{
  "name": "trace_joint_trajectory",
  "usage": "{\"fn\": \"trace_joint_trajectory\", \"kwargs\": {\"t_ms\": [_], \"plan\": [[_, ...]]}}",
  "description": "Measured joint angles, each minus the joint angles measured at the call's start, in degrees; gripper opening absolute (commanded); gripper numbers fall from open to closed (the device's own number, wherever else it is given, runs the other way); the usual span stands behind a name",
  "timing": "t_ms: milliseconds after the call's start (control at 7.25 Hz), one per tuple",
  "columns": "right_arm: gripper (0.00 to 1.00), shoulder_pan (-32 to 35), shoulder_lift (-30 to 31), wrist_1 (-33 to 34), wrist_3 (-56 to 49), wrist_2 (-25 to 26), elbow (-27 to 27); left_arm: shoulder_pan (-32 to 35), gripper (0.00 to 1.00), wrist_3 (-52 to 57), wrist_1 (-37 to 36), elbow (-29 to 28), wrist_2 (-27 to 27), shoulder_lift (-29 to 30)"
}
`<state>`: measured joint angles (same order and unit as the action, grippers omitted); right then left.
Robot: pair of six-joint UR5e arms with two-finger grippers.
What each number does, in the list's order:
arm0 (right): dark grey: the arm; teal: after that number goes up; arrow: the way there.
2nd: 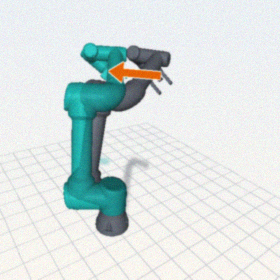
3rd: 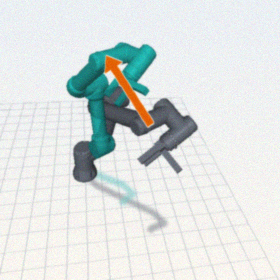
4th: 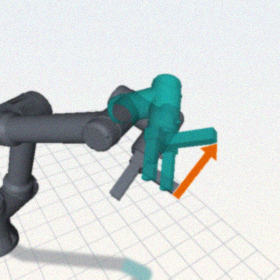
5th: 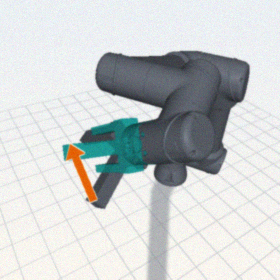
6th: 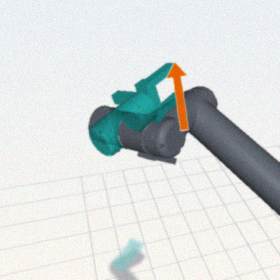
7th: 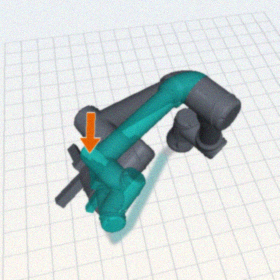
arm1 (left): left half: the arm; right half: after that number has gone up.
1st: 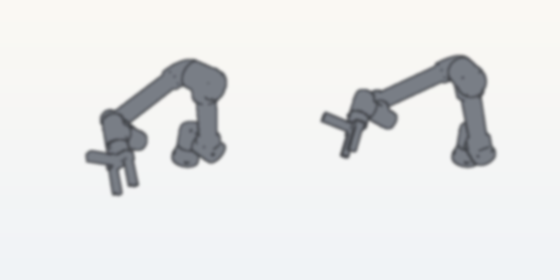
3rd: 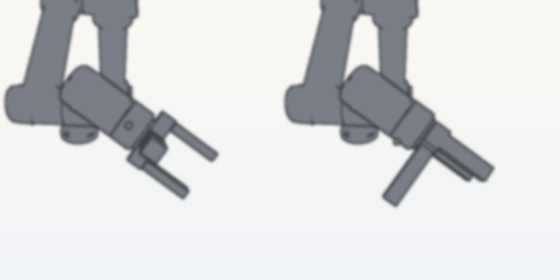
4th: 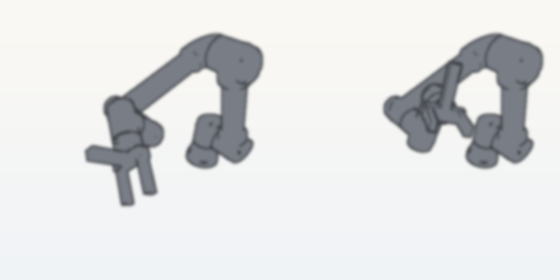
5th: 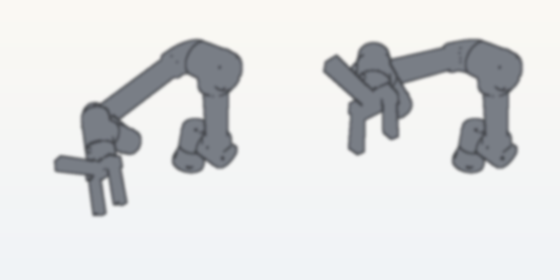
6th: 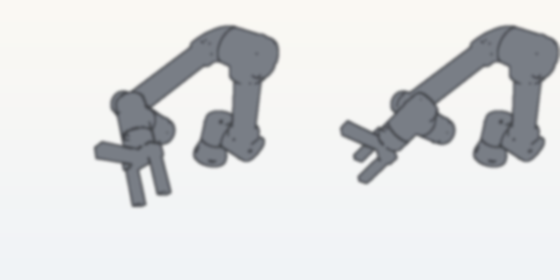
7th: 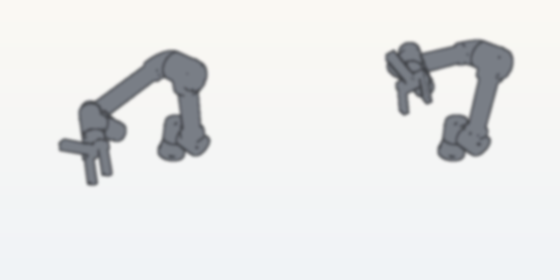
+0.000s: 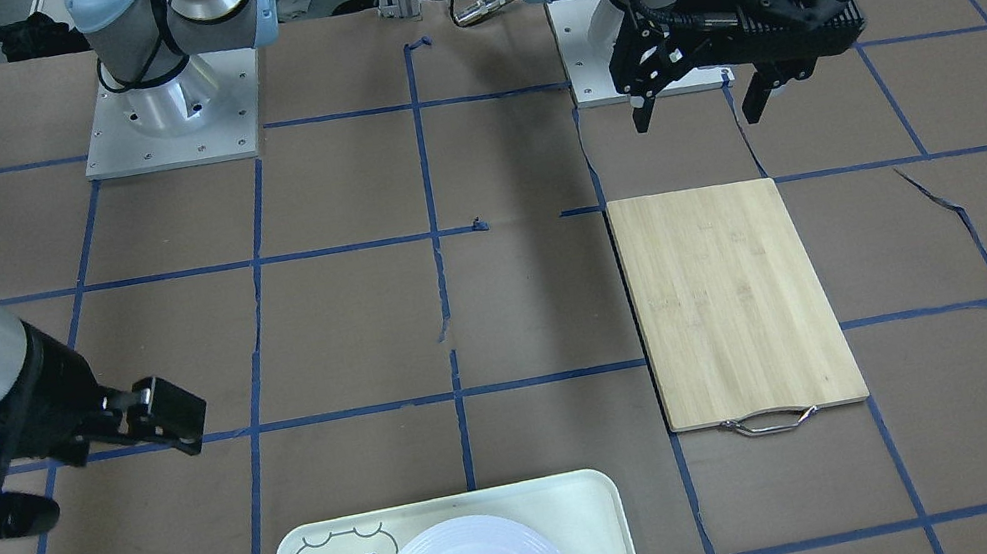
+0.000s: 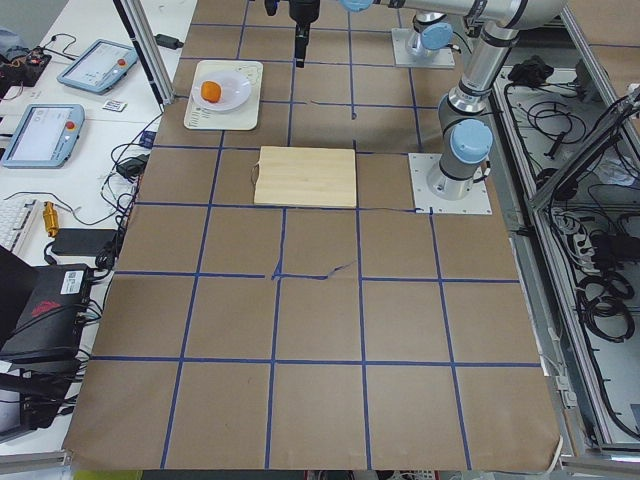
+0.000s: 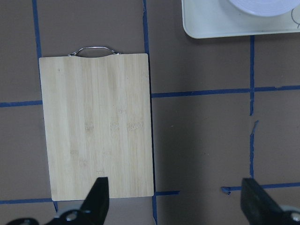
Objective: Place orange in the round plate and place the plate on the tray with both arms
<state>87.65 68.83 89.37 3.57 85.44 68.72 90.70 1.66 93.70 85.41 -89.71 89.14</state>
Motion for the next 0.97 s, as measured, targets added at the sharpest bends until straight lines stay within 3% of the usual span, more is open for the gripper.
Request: {"fn": "trace_joint_trajectory", "kwargs": {"t_ms": [414,966], "plan": [[1.0,0.2,9.6,-3.8,0.6,4.8,7.6,0.0,1.0,0.0,0.1,0.0,-0.1,0.0],[1.0,0.3,11.9,-4.2,0.9,6.9,9.8,0.0,1.0,-0.1,0.0,0.4,0.1,-0.2]]}}
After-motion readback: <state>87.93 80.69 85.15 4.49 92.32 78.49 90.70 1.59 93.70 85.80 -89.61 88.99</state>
